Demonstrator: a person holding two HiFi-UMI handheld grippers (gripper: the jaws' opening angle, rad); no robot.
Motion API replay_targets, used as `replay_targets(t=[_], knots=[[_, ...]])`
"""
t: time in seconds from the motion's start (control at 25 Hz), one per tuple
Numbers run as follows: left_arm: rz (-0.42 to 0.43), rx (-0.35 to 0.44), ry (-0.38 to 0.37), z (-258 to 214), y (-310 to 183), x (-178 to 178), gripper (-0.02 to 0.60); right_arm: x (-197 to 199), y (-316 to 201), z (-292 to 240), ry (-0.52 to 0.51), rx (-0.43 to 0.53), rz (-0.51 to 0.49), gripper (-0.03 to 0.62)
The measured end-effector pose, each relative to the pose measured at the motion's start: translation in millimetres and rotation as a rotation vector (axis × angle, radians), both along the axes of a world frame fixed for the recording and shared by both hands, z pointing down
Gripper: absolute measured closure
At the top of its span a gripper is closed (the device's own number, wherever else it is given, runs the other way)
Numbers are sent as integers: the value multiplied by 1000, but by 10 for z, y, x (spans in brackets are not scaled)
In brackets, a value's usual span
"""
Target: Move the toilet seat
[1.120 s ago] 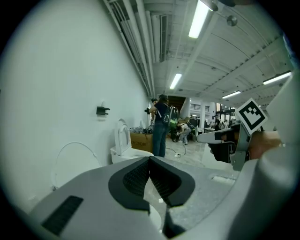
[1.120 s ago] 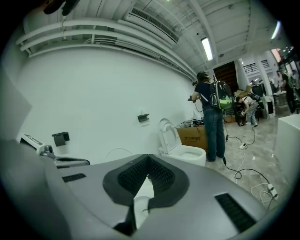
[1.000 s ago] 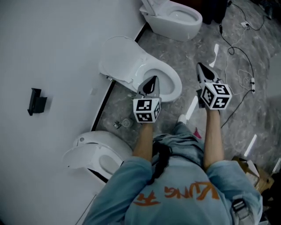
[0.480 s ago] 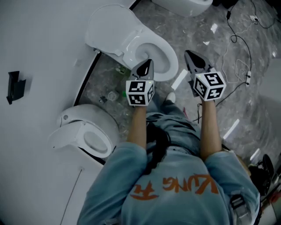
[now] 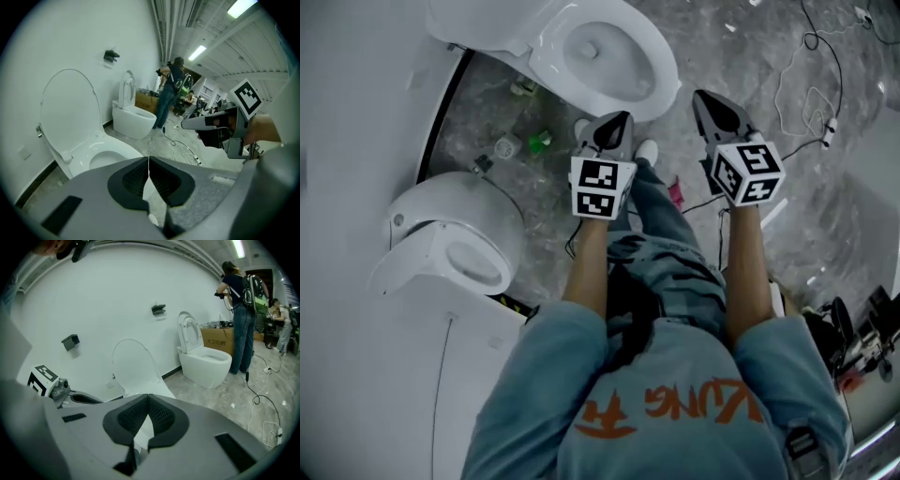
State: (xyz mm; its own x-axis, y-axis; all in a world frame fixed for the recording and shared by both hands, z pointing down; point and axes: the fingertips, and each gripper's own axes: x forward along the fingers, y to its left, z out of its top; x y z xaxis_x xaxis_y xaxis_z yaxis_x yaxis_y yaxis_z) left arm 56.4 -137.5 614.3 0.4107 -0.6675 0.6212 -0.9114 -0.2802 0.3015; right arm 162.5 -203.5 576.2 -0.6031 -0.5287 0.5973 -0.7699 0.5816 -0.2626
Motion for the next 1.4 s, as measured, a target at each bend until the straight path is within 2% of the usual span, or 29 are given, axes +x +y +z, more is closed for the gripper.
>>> replay_targets(t=[0.36,0.48,0.6,0.8,0.84,1.04,1.2,1.28,1.4], knots=[[115,-98,-20,1110,128,321,580,31,402,1114,50,-130,-78,594],[155,-116,-41,1417,161,349,580,12,505,1416,81,-139,-146,594],[186,-117,-67,1680,109,324,580,-66,512,1681,117,-123,-256,594],[266,-133,-108,2074,77,328,577,-183,496,2157,210,-91,-478,591],[283,-141,-111,2139,75,332,571,-213,501,2259,230,-93,-533,565],[406,-197,-135,2426,158,367,444,-341,671,2718,360,-118,-894,403],[575,-228,-215,2649,272,379,336,-331,848,3004,500,-106,-1188,311],[668,-242,-261,2759,330,388,301,-332,872,3125,566,-84,-1293,283],[766,-262,-297,2898,384,415,281,-367,877,3302,639,-57,-1408,250]])
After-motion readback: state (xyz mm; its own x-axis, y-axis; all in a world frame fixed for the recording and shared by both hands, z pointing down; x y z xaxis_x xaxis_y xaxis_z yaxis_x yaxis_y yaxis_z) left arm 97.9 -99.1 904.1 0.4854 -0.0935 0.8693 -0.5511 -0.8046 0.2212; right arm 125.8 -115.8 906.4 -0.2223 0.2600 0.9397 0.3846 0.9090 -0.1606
